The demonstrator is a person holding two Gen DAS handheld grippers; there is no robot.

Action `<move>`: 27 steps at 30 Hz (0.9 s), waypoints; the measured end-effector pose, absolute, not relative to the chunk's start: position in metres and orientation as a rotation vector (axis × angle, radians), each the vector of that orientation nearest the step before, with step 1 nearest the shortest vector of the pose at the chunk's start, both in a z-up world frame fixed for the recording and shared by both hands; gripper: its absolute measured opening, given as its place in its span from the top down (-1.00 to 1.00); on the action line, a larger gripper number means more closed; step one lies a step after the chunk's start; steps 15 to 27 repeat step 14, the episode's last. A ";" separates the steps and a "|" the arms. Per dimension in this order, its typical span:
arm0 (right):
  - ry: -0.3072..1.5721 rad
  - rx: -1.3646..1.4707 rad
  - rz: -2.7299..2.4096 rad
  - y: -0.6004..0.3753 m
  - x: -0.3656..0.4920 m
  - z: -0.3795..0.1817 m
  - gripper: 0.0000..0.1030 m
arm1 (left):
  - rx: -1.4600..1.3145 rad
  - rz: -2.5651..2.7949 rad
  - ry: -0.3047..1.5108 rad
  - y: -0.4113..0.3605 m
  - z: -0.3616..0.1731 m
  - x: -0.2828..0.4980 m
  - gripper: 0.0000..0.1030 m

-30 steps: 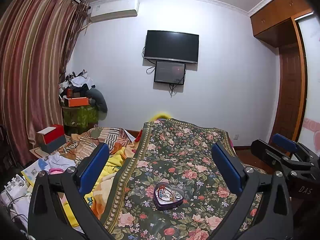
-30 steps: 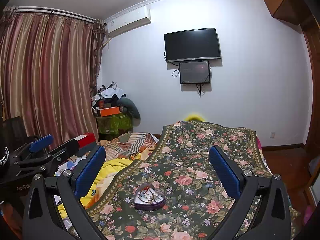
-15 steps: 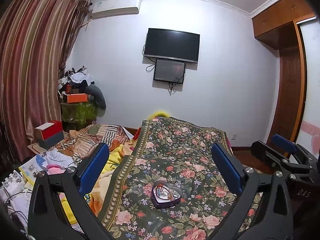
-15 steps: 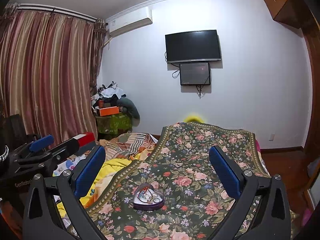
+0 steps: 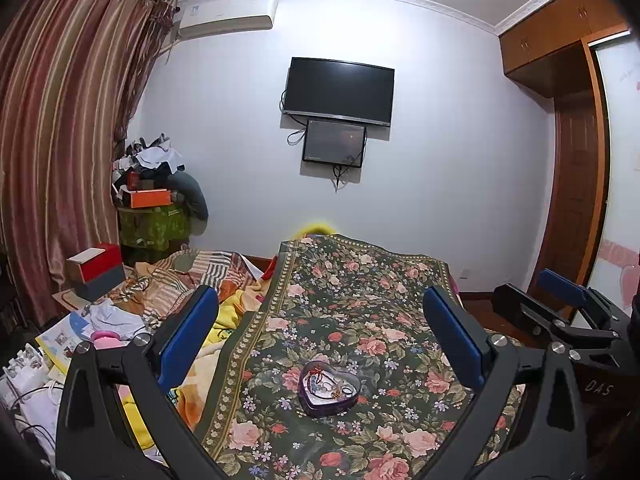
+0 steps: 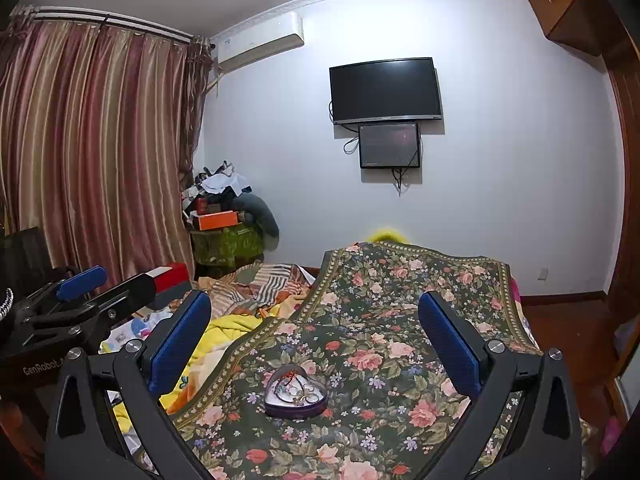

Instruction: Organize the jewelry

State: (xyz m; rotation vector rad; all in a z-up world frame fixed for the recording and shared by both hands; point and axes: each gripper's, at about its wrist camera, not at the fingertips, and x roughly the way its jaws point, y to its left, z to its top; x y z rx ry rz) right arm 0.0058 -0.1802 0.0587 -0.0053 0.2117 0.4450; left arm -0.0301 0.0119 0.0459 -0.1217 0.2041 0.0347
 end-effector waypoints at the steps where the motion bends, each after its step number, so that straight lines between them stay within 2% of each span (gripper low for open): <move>1: 0.212 -0.005 0.446 -0.180 0.006 0.058 -0.99 | -0.122 0.035 0.205 0.011 0.046 -0.030 -0.99; 27: 0.219 -0.004 0.448 -0.181 0.007 0.055 -1.00 | -0.120 0.043 0.214 0.011 0.045 -0.027 -0.99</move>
